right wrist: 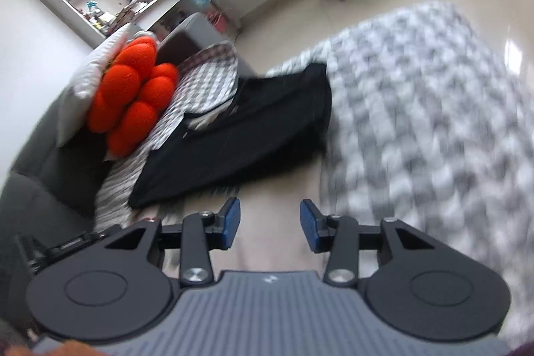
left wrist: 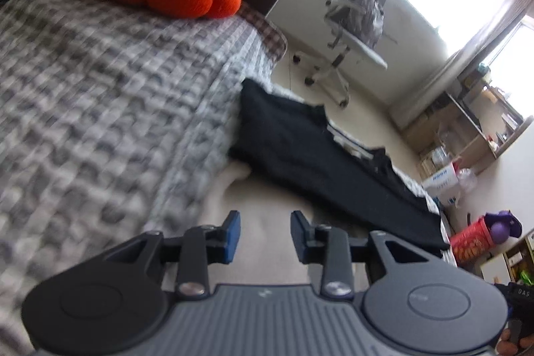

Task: Fold clothes

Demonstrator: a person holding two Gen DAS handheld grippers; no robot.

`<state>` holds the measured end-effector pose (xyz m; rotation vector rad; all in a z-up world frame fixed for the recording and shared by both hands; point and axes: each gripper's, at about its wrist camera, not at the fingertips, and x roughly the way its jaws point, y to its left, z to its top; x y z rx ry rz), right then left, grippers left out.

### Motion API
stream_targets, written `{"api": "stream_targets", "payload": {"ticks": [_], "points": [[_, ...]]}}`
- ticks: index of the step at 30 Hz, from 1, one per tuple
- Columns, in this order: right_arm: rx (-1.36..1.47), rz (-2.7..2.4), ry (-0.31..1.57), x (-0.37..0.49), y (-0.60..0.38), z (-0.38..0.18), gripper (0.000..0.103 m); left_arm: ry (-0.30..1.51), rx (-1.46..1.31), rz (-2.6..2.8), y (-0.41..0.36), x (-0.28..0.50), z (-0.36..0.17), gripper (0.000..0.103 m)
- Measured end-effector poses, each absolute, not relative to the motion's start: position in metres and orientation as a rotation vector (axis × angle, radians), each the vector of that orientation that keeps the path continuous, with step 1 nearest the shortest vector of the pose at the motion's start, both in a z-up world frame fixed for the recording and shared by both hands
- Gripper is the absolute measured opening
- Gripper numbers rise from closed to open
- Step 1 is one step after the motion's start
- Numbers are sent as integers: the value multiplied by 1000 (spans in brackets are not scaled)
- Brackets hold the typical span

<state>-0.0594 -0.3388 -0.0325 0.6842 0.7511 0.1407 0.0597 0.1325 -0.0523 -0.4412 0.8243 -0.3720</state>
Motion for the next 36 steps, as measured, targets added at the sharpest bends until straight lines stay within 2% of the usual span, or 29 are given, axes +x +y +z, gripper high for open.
{"api": "stream_targets", "payload": {"ticks": [13,22,36], "points": [[770,195,865,-128,-335,-45,44,962,-400,-426,184,0,-65,38],[785,205,927,-166,-336,-54,44,1028,-486,-510,215,-30,-81,42],[803,276,1063,-179,-324,-71,44,1100,-644,-632,236,-48,-123,39]]}}
